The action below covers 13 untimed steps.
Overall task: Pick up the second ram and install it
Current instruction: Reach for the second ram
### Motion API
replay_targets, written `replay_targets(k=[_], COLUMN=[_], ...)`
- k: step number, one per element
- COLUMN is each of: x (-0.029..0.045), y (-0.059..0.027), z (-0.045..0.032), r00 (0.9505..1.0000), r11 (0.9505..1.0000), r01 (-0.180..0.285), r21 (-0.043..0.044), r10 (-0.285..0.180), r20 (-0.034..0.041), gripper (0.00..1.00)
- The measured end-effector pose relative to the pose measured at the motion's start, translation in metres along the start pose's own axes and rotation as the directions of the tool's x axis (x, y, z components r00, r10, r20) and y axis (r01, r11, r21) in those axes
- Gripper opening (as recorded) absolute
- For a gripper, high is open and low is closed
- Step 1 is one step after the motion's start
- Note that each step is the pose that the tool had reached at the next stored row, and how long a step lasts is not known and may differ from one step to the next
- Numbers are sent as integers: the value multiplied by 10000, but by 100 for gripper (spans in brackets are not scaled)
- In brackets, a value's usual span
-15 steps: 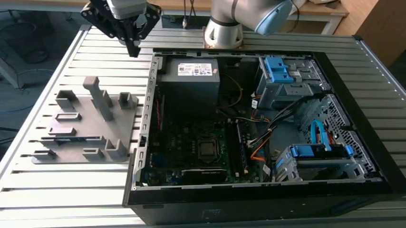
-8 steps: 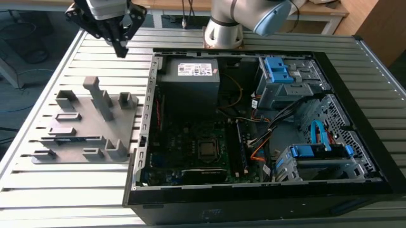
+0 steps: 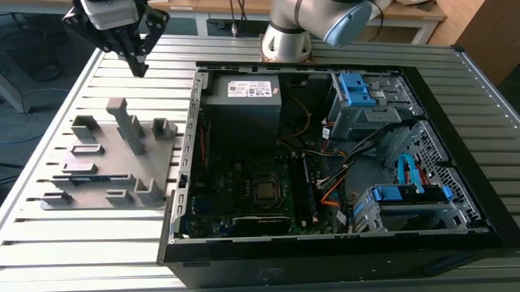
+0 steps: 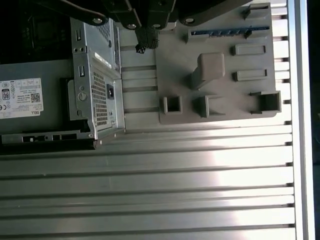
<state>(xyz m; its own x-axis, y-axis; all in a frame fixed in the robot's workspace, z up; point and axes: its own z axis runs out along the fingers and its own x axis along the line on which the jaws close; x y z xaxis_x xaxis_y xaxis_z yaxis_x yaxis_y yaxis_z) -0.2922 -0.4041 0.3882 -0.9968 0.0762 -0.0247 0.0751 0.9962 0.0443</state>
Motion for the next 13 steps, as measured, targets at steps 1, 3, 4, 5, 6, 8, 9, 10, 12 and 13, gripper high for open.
replay_targets(k=[1,3,4,5,6,8,9,10,12,13], x=[21,67,91,117,144,191,210,229,264,280], y=[-12,-41,-55,-70,-87,-126,-144,-162,-198,-214], z=[2,5,6,7,8,11,12,13,17,19], r00=[10000,10000,10000,10000,10000,10000,10000,10000,10000,10000], r11=[10000,10000,10000,10000,10000,10000,10000,10000,10000,10000], r01=[0,-1,0,0,-1,1,1,1,-1,-1], r21=[-1,-1,-1,-1,0,-1,-1,0,0,-1], r10=[0,1,0,0,1,-1,-1,-1,1,1], r20=[1,1,1,1,0,1,1,-1,0,1], gripper=[10,10,10,10,10,10,10,10,10,10])
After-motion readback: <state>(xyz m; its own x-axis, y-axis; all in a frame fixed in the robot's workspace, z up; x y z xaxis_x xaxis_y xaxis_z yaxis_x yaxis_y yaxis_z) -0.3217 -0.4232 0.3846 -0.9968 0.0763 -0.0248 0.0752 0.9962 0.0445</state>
